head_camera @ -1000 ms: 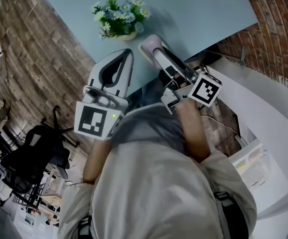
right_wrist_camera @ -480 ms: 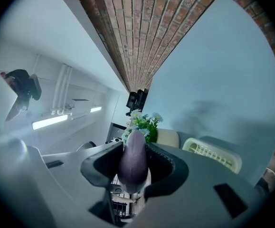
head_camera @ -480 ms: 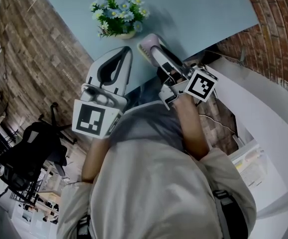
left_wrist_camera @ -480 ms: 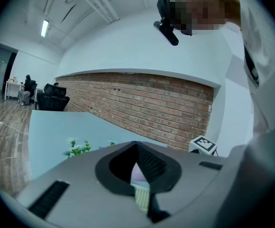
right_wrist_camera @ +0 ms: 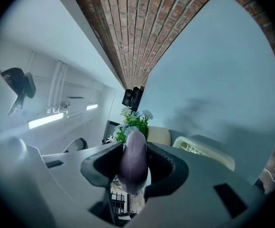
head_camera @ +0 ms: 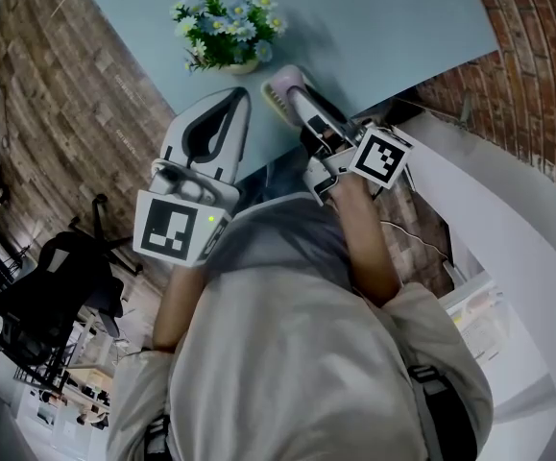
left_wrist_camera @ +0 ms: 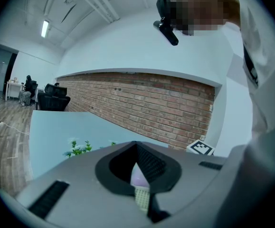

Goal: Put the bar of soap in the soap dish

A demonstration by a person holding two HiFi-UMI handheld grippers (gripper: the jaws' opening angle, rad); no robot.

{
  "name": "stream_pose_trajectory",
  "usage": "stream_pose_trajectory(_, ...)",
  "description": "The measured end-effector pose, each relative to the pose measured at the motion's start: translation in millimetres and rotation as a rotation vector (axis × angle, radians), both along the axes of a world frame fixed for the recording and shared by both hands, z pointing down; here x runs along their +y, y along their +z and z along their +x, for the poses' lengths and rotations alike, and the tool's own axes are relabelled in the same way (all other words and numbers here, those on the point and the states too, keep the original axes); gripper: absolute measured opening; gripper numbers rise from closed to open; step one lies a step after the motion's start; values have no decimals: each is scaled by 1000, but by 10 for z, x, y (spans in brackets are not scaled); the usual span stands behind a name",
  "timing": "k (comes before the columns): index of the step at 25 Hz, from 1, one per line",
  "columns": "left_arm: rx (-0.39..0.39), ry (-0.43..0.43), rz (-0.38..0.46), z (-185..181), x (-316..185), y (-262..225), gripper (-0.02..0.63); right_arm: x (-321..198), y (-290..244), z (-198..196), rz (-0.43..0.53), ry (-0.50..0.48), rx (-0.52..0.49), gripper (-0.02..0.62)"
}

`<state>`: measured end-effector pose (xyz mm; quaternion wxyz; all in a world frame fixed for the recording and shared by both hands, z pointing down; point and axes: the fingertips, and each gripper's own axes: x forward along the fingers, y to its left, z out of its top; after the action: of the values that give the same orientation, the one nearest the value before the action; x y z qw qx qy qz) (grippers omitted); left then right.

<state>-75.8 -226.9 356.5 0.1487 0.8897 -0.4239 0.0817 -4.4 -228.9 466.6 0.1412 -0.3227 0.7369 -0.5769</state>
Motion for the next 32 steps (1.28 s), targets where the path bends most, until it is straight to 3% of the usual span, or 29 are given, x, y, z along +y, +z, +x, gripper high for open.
stream_pose_trajectory(17,-5,-6,2,-54,-1,-6,2,33,295,-15,-60,-7,54,160)
stream_pose_trajectory(32,5,-7,3,-149,15,-9,2,114,582,-46,-154,-24,213,160)
